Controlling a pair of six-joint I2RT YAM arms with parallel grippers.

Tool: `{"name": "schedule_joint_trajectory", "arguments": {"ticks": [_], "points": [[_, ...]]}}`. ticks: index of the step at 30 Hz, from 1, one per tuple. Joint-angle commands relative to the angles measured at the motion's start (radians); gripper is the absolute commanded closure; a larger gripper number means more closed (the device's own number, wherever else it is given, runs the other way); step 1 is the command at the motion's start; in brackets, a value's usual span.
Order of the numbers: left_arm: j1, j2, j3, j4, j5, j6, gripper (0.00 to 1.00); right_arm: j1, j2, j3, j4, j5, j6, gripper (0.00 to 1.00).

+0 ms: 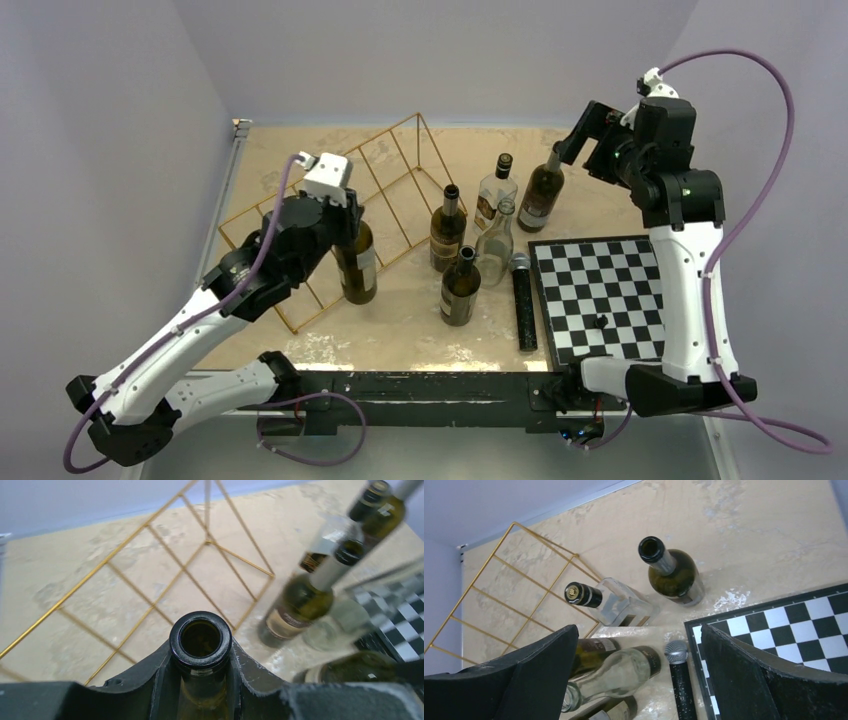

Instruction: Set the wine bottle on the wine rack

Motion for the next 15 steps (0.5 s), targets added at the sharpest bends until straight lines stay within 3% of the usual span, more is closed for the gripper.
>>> {"name": "schedule_joint_trajectory", "arguments": {"ticks": [1, 4, 10, 15], "points": [[0.029, -0.031, 0.123, -0.156, -0.313, -0.148, 1.0, 0.001, -0.087, -0.034, 0.041, 0.113, 0.021, 0.03], [0.046, -0.03, 0.163, -0.298, -0.413, -0.222, 1.0, 0.001, -0.1, -0.045, 0.047, 0.145, 0.022, 0.03], [0.067, -0.065, 0.162, -0.405, -0.499, -0.294, 1.0, 0.0, -0.135, -0.074, 0.057, 0.22, 0.05, 0.05], [0.173, -0.11, 0.119, -0.391, -0.479, -0.305, 1.0, 0.001, -0.202, -0.157, 0.165, 0.212, 0.053, 0.05]]}}
